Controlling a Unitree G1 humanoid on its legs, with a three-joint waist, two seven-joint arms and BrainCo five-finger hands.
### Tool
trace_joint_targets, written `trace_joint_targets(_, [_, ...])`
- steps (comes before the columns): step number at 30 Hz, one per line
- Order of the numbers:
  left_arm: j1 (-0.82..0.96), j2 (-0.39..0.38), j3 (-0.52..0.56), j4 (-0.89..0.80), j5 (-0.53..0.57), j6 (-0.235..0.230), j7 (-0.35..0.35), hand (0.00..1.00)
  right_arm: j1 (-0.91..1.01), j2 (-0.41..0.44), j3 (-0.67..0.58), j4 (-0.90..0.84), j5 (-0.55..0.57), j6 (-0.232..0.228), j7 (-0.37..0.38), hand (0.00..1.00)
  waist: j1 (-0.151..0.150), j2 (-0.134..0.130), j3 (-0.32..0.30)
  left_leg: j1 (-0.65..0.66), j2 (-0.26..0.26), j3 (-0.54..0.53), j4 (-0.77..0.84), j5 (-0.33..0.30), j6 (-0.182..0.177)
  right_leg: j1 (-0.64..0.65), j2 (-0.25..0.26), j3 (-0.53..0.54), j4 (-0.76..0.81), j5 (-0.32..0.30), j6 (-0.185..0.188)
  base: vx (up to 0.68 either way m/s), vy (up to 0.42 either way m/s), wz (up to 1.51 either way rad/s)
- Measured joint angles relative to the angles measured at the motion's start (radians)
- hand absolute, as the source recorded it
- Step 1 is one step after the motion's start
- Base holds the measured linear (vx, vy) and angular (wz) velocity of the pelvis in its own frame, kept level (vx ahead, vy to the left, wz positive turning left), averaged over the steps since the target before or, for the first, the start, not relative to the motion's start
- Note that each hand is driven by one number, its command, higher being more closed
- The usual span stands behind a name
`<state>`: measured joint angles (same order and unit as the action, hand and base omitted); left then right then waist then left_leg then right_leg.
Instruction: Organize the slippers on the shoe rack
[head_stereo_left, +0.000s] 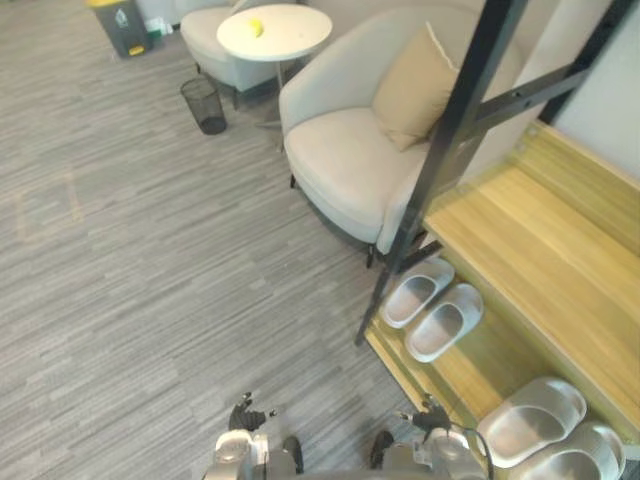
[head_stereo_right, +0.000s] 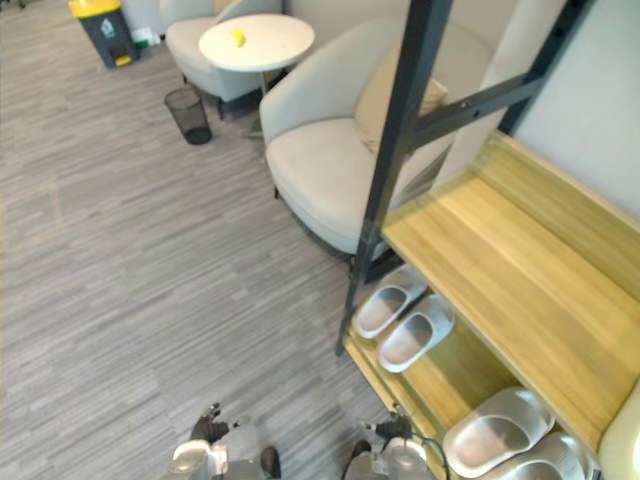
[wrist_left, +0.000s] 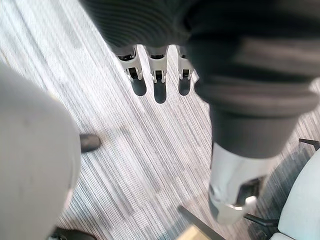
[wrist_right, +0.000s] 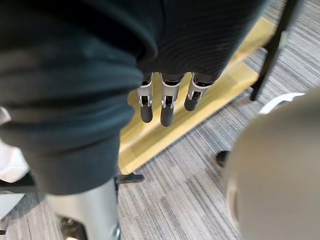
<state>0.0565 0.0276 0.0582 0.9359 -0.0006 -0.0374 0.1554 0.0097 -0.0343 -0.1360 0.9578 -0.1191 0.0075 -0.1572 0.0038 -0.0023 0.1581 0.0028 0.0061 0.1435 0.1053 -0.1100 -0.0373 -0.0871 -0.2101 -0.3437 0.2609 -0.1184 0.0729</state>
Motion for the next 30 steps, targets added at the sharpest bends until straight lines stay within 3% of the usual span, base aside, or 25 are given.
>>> trace_joint_targets(3, [-0.005, 0.006, 0.001, -0.001, -0.002, 0.0, -0.001, 0.0, -0.007, 0.004, -0.008, 0.014, 0.002, 0.002, 0.001, 0.0, -0.006, -0.022, 0.005, -0.002, -0.029, -0.067, -0.025, 0.025, 0.008, -0.026, 0.032, 0.152, 0.061, -0.083, 0.003, -0.13, -0.049, 0.58])
trace_joint_targets(9, [-0.009, -0.026, 0.053, -0.015, -0.002, 0.0, 0.0, 0.0, 0.017, 0.031, -0.022, -0.003, 0.005, 0.002, -0.002, 0.0, -0.007, -0.04, -0.007, -0.006, -0.087, -0.251, -0.092, 0.077, 0.017, -0.016, 0.109, 0.334, 0.136, -0.205, 0.004, -0.02, -0.113, 0.97])
trace_joint_targets(14, [-0.008, -0.045, 0.118, -0.021, -0.003, -0.003, 0.0, 0.0, 0.028, 0.049, -0.026, -0.002, 0.005, 0.01, -0.001, 0.0, 0.011, -0.057, -0.017, -0.009, -0.112, -0.375, -0.084, 0.081, 0.02, 0.075, 0.099, 0.244, 0.061, -0.219, -0.006, 0.18, -0.058, 0.82])
trace_joint_targets(17, [-0.006, -0.047, 0.123, -0.038, -0.007, 0.0, -0.002, 0.0, 0.025, 0.065, -0.026, -0.003, 0.004, 0.012, -0.001, 0.0, 0.006, -0.064, -0.025, -0.079, -0.132, -0.407, 0.025, 0.052, 0.019, 0.092, 0.103, 0.235, 0.074, -0.186, -0.039, 0.2, -0.015, 0.95])
trace_joint_targets(18, [-0.002, -0.053, 0.125, -0.061, -0.022, 0.001, -0.001, 0.0, 0.02, 0.068, -0.027, -0.007, 0.005, 0.012, 0.0, 0.0, 0.009, -0.058, -0.02, -0.109, -0.133, -0.383, 0.108, 0.052, 0.02, 0.082, 0.111, 0.225, 0.143, -0.153, -0.033, 0.09, 0.01, 1.08])
trace_joint_targets(19, [-0.014, -0.085, 0.156, -0.069, -0.04, 0.0, 0.001, 0.0, 0.022, 0.062, -0.018, -0.038, 0.005, 0.011, -0.001, 0.0, 0.009, -0.022, 0.002, -0.117, -0.105, -0.334, 0.189, 0.045, 0.013, 0.059, 0.132, 0.22, 0.18, -0.188, -0.052, 0.06, 0.03, 0.88])
trace_joint_targets(20, [-0.011, -0.091, 0.164, -0.072, -0.045, 0.0, 0.005, 0.0, 0.021, 0.063, -0.017, -0.051, 0.005, 0.009, -0.001, 0.0, 0.014, -0.016, 0.003, -0.121, -0.093, -0.303, 0.213, 0.04, 0.007, 0.071, 0.141, 0.217, 0.114, -0.192, -0.058, 0.03, 0.069, 0.63])
trace_joint_targets(21, [-0.005, -0.086, 0.163, -0.076, -0.057, -0.002, 0.012, 0.0, 0.024, 0.072, -0.016, -0.082, 0.006, 0.007, -0.002, 0.0, 0.031, -0.018, 0.003, -0.137, -0.083, -0.224, 0.259, 0.024, -0.013, 0.098, 0.131, 0.213, -0.017, -0.131, -0.06, 0.01, 0.047, 0.43])
trace_joint_targets(22, [-0.011, -0.076, 0.162, -0.085, -0.067, -0.004, 0.016, 0.0, 0.023, 0.084, -0.016, -0.104, 0.01, 0.002, -0.005, 0.0, 0.037, -0.036, 0.012, -0.164, -0.071, -0.113, 0.321, -0.02, -0.013, 0.097, 0.101, 0.194, -0.031, -0.09, -0.052, 0.01, 0.017, 0.58])
trace_joint_targets(24, [-0.007, -0.087, 0.149, -0.079, -0.084, 0.001, 0.012, 0.0, 0.027, 0.077, -0.018, -0.114, 0.012, 0.003, -0.009, 0.0, 0.036, 0.032, -0.003, -0.176, 0.038, 0.1, 0.345, -0.127, 0.015, 0.108, 0.144, 0.131, -0.024, -0.11, -0.056, 0.05, 0.001, 0.62])
trace_joint_targets(25, [-0.003, -0.087, 0.161, -0.079, -0.091, 0.001, 0.015, 0.0, 0.027, 0.071, -0.017, -0.113, 0.012, 0.003, -0.01, 0.0, 0.037, 0.049, -0.004, -0.169, 0.054, 0.153, 0.319, -0.152, 0.038, 0.107, 0.154, 0.118, -0.019, -0.127, -0.054, 0.08, 0.038, 0.59])
trace_joint_targets(27, [0.005, -0.08, 0.166, -0.078, -0.101, -0.002, 0.016, 0.0, 0.021, 0.071, -0.016, -0.106, 0.012, 0.012, -0.01, 0.0, 0.056, 0.049, -0.006, -0.161, 0.041, 0.154, 0.285, -0.146, 0.051, 0.107, 0.148, 0.108, -0.024, -0.137, -0.046, 0.11, 0.026, 0.34])
trace_joint_targets(30, [0.042, -0.057, 0.197, -0.069, -0.111, -0.004, 0.016, 0.0, -0.003, 0.077, -0.016, -0.03, 0.01, 0.019, -0.009, 0.0, 0.08, 0.011, -0.006, -0.132, 0.005, 0.144, 0.231, -0.142, 0.06, 0.117, 0.126, 0.098, -0.03, -0.15, -0.025, 0.16, 0.018, 0.13])
